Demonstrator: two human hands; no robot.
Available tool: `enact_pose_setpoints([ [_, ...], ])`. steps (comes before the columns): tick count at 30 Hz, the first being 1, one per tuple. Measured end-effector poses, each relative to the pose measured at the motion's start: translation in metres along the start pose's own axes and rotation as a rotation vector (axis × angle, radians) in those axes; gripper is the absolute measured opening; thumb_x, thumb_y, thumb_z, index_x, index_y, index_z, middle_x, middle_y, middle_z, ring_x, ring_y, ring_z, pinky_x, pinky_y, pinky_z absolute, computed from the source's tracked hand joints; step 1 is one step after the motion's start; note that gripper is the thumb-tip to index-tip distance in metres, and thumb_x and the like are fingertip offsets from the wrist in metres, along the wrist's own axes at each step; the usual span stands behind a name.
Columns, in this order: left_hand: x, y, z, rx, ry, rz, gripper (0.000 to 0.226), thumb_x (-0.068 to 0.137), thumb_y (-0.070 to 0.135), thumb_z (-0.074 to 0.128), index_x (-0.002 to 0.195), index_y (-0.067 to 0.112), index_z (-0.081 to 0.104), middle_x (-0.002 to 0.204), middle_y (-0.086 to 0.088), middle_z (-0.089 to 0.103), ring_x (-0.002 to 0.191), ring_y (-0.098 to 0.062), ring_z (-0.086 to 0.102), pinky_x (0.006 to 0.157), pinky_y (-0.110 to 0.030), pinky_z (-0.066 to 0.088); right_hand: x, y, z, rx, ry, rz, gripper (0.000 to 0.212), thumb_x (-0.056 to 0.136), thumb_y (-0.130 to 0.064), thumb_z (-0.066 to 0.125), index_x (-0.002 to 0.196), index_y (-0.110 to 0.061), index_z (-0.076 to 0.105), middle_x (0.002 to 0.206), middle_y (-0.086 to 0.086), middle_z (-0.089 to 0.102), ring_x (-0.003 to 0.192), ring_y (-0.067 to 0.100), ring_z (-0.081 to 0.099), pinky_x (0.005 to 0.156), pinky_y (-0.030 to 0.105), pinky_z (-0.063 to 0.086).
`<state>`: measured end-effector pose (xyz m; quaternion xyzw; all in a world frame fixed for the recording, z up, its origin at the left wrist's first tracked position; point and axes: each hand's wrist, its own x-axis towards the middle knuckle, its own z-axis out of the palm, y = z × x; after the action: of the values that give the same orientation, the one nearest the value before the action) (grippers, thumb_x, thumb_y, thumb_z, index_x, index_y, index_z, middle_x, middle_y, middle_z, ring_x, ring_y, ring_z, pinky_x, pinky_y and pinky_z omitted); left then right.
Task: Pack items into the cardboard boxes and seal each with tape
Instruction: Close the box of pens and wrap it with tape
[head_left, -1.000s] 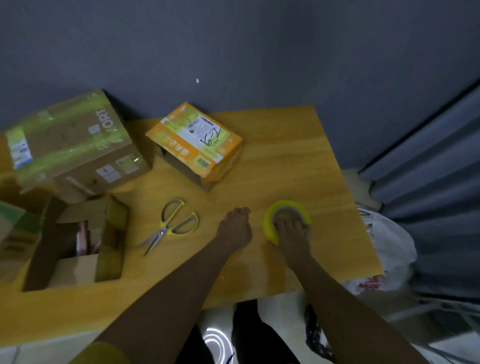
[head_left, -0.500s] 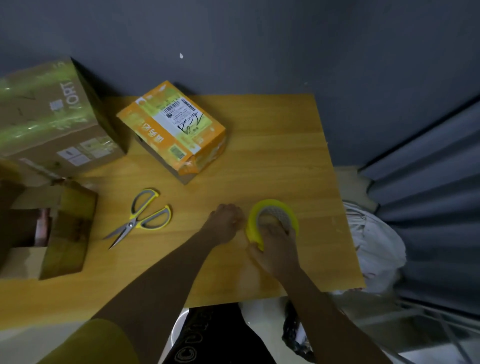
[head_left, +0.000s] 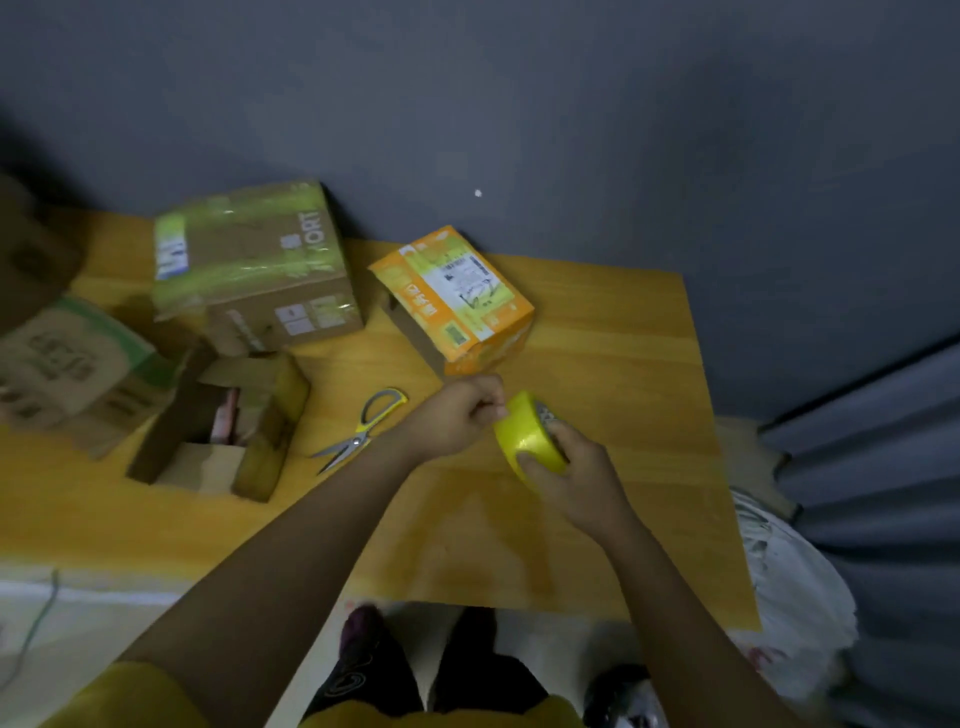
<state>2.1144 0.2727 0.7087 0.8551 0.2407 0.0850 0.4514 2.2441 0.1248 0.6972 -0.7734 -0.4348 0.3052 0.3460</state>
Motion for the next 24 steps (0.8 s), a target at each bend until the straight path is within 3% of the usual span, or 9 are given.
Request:
enact_pose_setpoints([
  [3,-0.035,-0.012,-0.037,0.088,0.075,-0.081,0.027,0.093,0.006,0.053,0.077,0.025,0.042,0.072,0.011,0.045,0.068,-0.002,0.043,0.064,-0.028,0.034,0.004,-0.034,0.023,0.072,-0.030,-0.042,0.027,0.074,-0.052,0.065,0.084,-0.027,0.065,0.069,-0.007,0.063,0.061,0.003,0.055,0.061,0.033,0.046],
  [7,-0.088,-0.030,-0.085,0.282,0.067,-0.139,0.018,0.084,0.013,0.053,0.077,0.025,0.041,0.077,0.009,0.045,0.079,-0.021,0.045,0.070,-0.040,0.045,0.001,-0.081,0.068,0.025,-0.073,-0.040,0.036,0.076,-0.055,0.070,0.072,-0.019,0.064,0.063,-0.002,0.061,0.058,0.008,0.056,0.060,0.039,0.046],
  [10,-0.121,-0.052,-0.113,0.284,0.068,-0.179,0.021,0.085,0.013,0.051,0.073,0.027,0.041,0.076,0.010,0.045,0.078,-0.019,0.046,0.070,-0.039,0.046,0.000,-0.115,0.109,-0.026,-0.123,-0.016,0.055,0.074,-0.064,0.065,0.064,-0.012,0.054,0.061,0.011,0.053,0.061,0.025,0.056,0.055,0.040,0.040],
  [13,-0.152,-0.078,-0.140,0.293,0.031,-0.237,0.020,0.088,0.009,0.049,0.076,0.022,0.042,0.078,0.002,0.050,0.075,-0.021,0.046,0.061,-0.033,0.034,0.000,-0.151,0.151,-0.134,-0.137,0.039,0.055,0.081,-0.058,0.065,0.056,-0.015,0.040,0.054,0.004,0.040,0.056,0.024,0.047,0.054,0.035,0.028],
  [15,-0.171,-0.096,-0.163,0.211,0.024,-0.242,0.019,0.088,0.008,0.050,0.076,0.021,0.044,0.075,0.003,0.051,0.073,-0.020,0.047,0.061,-0.032,0.034,-0.004,-0.169,0.174,-0.270,-0.111,0.139,0.056,0.081,-0.065,0.060,0.058,-0.016,0.046,0.057,0.003,0.044,0.055,0.020,0.045,0.051,0.031,0.027],
  [17,-0.185,-0.110,-0.182,0.165,-0.010,-0.208,0.023,0.091,0.013,0.052,0.073,0.025,0.045,0.076,0.002,0.055,0.075,-0.021,0.052,0.065,-0.035,0.042,-0.015,-0.181,0.193,-0.375,-0.065,0.250,0.058,0.076,-0.075,0.056,0.072,-0.017,0.064,0.069,0.004,0.055,0.065,0.022,0.054,0.052,0.029,0.032],
  [19,-0.193,-0.117,-0.194,0.113,-0.058,-0.199,0.025,0.094,0.014,0.051,0.073,0.026,0.045,0.080,0.000,0.057,0.077,-0.019,0.054,0.068,-0.033,0.044,-0.030,-0.192,0.208,-0.291,-0.006,0.299,0.059,0.075,-0.074,0.058,0.085,-0.016,0.069,0.072,0.004,0.057,0.078,0.027,0.061,0.056,0.031,0.036],
  [21,-0.195,-0.119,-0.202,0.058,-0.125,-0.225,0.024,0.097,0.015,0.048,0.075,0.025,0.044,0.080,0.004,0.052,0.077,-0.015,0.051,0.068,-0.030,0.042,-0.047,-0.205,0.219,-0.165,0.019,0.321,0.057,0.078,-0.068,0.061,0.091,-0.014,0.070,0.070,0.005,0.059,0.079,0.027,0.062,0.060,0.035,0.041],
  [24,-0.197,-0.119,-0.208,0.023,-0.271,-0.256,0.023,0.100,0.019,0.044,0.077,0.021,0.040,0.078,0.003,0.045,0.074,-0.015,0.046,0.069,-0.033,0.037,-0.074,-0.219,0.240,-0.078,0.034,0.343,0.044,0.087,-0.053,0.061,0.095,-0.009,0.066,0.089,0.011,0.068,0.089,0.030,0.062,0.069,0.037,0.044],
])
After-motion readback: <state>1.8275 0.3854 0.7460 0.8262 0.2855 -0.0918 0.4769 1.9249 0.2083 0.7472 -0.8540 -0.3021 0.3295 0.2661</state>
